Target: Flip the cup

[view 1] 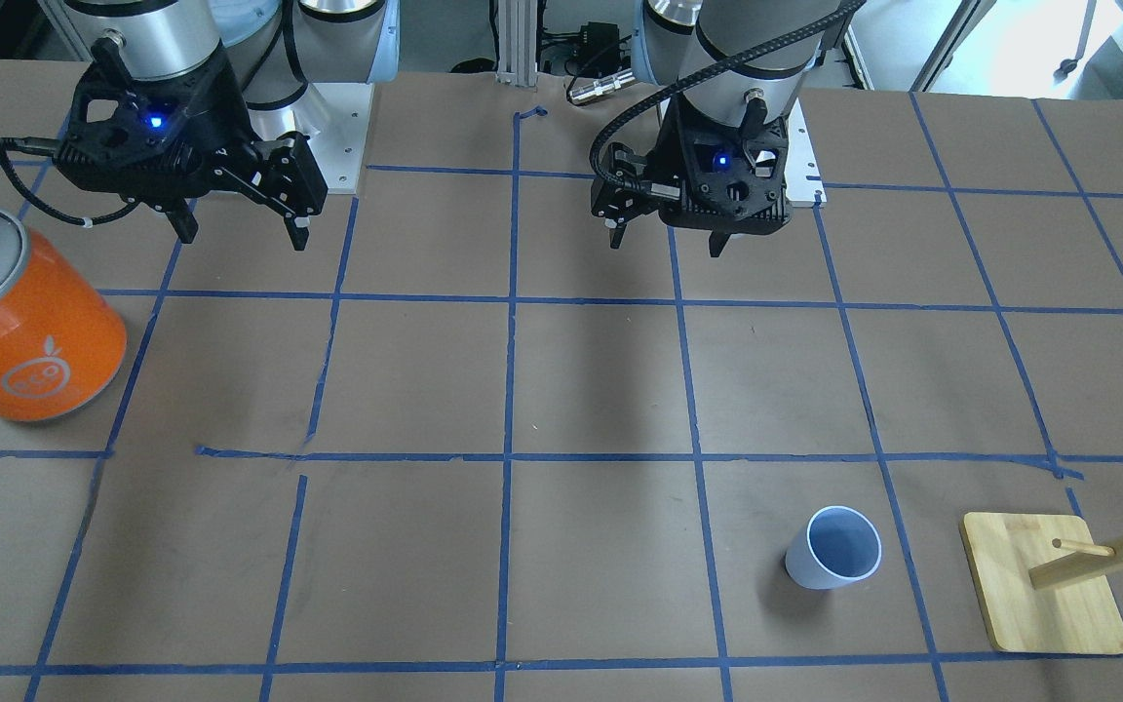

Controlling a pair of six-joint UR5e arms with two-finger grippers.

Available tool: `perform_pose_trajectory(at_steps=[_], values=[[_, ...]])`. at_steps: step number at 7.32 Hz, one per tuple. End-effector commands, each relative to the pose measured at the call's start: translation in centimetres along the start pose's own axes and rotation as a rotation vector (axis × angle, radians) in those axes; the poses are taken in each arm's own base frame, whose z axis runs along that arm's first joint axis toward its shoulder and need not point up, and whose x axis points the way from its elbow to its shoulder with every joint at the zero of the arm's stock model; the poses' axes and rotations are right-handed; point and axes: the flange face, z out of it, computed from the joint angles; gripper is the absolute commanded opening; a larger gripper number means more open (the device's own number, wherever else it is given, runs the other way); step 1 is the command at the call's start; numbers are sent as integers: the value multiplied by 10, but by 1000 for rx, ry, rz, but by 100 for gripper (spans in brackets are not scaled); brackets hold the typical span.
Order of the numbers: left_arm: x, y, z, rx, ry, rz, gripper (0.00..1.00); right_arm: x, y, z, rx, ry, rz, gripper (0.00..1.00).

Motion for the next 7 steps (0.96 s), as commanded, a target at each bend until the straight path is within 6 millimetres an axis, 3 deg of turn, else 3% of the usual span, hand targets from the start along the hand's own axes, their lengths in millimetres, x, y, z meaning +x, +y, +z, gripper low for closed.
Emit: perform_pose_trajectory(at_steps=[1,7], values=[[-4,-8,-3,62,-17,7,100,0,0,1,-4,1,-1,100],[-9,-13,0,85,-72,-1,100,0,-1,1,-1,1,-1,100]])
